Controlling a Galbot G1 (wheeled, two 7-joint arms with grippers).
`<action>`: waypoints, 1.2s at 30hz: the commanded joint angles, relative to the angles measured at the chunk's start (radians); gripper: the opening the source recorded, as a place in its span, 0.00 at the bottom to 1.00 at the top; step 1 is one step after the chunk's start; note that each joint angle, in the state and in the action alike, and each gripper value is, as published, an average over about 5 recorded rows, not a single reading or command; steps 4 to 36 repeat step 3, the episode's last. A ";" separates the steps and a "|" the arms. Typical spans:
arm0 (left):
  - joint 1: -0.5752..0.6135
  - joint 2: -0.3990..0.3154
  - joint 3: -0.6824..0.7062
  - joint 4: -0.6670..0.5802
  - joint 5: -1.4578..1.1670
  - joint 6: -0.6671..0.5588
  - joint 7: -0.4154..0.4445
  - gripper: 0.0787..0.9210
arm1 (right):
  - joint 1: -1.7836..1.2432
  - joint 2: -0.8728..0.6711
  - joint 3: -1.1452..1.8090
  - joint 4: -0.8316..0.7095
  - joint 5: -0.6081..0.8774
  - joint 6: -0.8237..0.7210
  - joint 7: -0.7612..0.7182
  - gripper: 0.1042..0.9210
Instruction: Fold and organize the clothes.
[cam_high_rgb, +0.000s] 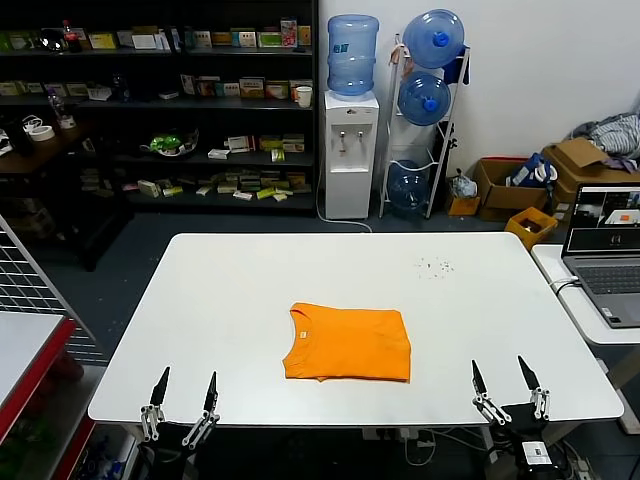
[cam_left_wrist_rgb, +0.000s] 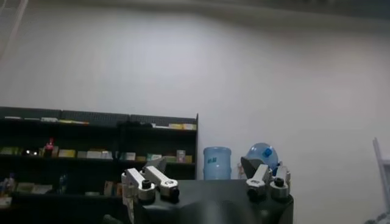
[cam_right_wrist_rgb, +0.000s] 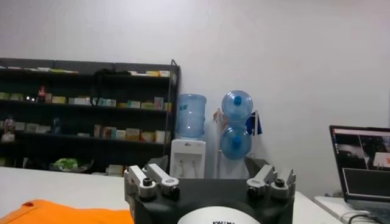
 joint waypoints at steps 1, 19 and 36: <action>-0.003 0.000 -0.001 0.009 -0.001 -0.001 0.003 0.88 | -0.004 0.003 -0.001 0.006 -0.004 -0.003 0.003 0.88; -0.004 0.000 -0.001 0.010 -0.001 -0.001 0.003 0.88 | -0.006 0.003 -0.001 0.007 -0.005 -0.004 0.003 0.88; -0.004 0.000 -0.001 0.010 -0.001 -0.001 0.003 0.88 | -0.006 0.003 -0.001 0.007 -0.005 -0.004 0.003 0.88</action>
